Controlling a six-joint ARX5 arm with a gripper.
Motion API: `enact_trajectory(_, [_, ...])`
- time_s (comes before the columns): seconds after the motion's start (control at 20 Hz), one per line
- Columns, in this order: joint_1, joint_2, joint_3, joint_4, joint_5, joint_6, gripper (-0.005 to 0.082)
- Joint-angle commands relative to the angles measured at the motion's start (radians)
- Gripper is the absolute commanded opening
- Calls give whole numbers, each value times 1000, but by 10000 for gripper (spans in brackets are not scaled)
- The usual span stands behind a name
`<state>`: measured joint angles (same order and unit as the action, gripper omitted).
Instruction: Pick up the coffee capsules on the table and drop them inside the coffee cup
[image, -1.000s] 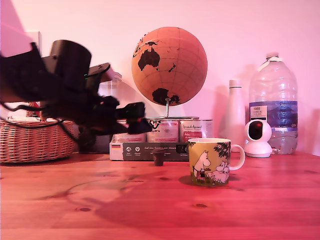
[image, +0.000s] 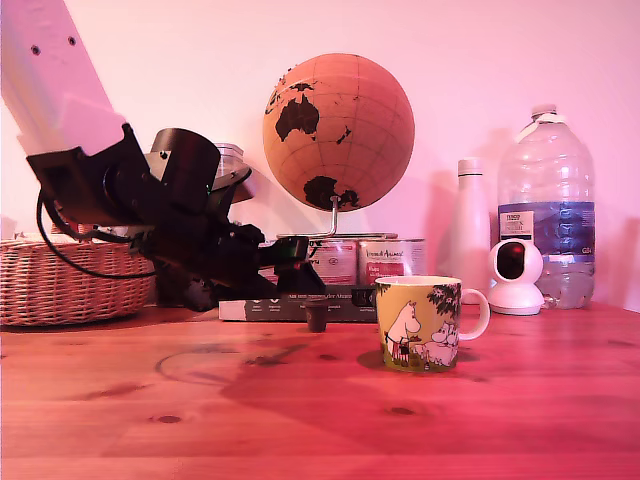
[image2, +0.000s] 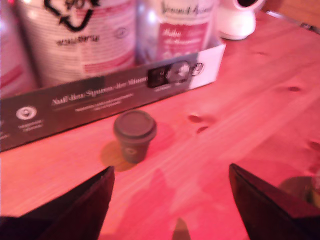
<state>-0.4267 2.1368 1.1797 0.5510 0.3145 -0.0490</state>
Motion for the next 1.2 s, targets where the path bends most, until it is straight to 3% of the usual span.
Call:
enact_trajectory(0.0, [13, 33, 15, -17, 14, 4, 664])
enact_trajectory(0.5, [21, 145, 238, -217, 65, 5, 664])
enact_trajectory(0.7, [21, 180, 333, -322, 64, 5, 664])
enact_trajectory(1.15, [21, 182, 381, -357, 33, 5, 663])
